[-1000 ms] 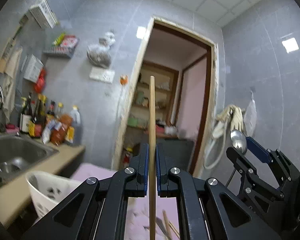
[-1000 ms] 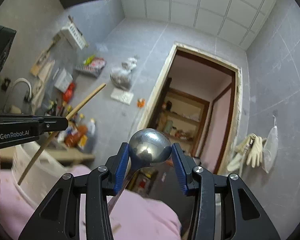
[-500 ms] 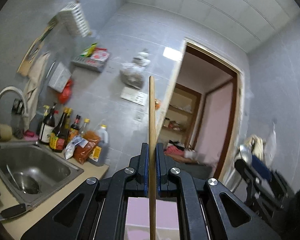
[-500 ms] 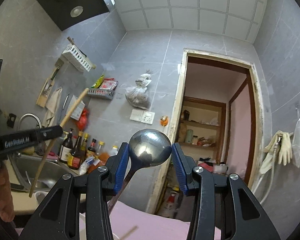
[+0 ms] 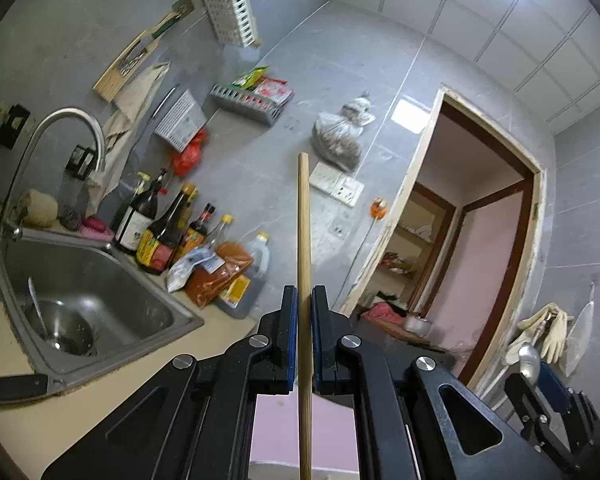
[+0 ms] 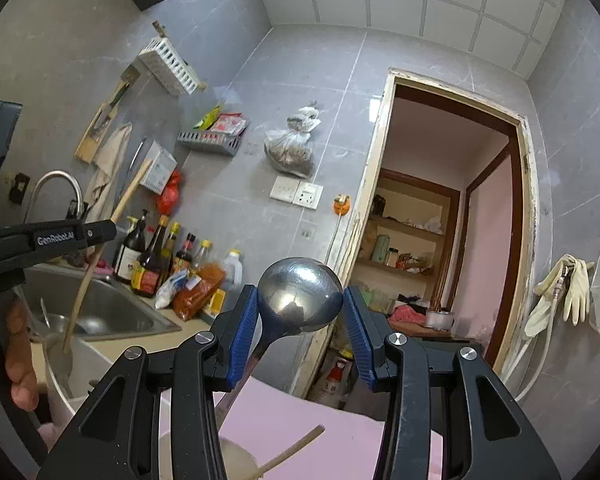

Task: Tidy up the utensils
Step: 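Lift the spoon with the right tool and lower it into the white holder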

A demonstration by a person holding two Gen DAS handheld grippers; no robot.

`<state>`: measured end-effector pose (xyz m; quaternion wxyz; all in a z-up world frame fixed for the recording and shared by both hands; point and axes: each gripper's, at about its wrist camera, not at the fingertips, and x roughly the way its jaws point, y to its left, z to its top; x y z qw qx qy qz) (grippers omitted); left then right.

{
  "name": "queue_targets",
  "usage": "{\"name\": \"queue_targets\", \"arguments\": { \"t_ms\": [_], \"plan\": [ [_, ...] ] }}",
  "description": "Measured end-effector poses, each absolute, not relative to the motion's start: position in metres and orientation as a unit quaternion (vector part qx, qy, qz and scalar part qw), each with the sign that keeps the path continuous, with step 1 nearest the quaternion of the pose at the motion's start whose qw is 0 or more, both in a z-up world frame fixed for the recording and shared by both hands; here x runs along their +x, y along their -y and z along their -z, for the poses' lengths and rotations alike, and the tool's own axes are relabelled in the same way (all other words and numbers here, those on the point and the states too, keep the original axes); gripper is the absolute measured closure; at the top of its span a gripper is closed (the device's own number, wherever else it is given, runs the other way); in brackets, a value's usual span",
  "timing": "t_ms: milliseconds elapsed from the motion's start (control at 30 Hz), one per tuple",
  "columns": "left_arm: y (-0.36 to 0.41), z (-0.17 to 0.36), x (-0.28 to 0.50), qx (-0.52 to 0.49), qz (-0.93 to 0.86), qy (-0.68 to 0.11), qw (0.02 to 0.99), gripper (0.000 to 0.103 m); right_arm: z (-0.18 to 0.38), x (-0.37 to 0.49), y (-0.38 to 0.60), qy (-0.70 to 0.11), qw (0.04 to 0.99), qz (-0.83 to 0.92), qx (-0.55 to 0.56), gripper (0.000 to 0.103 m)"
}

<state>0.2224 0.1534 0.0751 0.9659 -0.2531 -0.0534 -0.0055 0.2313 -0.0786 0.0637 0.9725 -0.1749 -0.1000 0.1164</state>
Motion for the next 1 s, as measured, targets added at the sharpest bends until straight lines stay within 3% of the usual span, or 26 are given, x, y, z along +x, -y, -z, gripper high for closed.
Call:
{"name": "queue_targets", "arguments": {
  "t_ms": [1000],
  "plan": [
    [-0.112, -0.032, 0.220, -0.160, 0.007, -0.010, 0.987, 0.098, -0.025, 0.236, 0.064, 0.052, 0.964, -0.148, -0.214, 0.062]
  ]
}}
